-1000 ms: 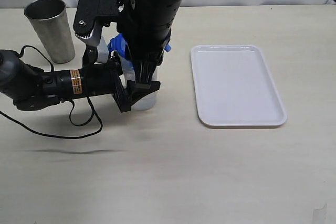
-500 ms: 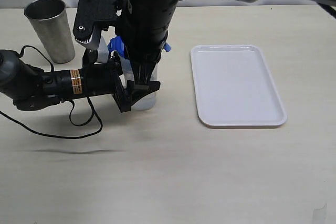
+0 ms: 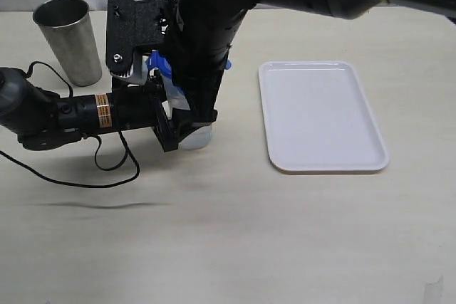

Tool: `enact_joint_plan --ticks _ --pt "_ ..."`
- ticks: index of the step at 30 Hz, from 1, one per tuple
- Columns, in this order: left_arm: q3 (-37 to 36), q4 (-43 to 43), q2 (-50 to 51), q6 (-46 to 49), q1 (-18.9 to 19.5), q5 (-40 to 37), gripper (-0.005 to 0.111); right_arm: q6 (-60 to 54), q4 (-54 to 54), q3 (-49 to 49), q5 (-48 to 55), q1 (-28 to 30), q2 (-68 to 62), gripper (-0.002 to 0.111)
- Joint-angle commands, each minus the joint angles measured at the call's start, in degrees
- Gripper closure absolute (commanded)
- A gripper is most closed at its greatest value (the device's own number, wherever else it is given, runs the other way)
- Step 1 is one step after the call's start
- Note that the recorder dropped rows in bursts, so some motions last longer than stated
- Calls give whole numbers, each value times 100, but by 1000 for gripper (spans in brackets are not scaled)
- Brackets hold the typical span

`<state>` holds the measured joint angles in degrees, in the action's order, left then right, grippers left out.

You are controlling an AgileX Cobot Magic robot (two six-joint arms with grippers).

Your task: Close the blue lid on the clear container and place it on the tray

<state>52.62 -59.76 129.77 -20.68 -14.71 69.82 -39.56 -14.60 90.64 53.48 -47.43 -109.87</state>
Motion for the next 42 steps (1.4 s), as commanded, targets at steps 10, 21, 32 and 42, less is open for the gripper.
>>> enact_joint_plan --ticks 10,21,32,42 --pt "16 -254 7 -58 0 14 107 -26 -455 -969 -675 67 -328 80" --pt "16 -263 7 -58 0 14 107 -9 -472 -1108 -860 67 -328 80" --pt "16 -213 7 -58 0 14 107 754 -584 -1072 -1092 67 -223 52" --pt "16 -159 7 -58 0 14 107 821 -20 -1072 -1302 67 818 52"
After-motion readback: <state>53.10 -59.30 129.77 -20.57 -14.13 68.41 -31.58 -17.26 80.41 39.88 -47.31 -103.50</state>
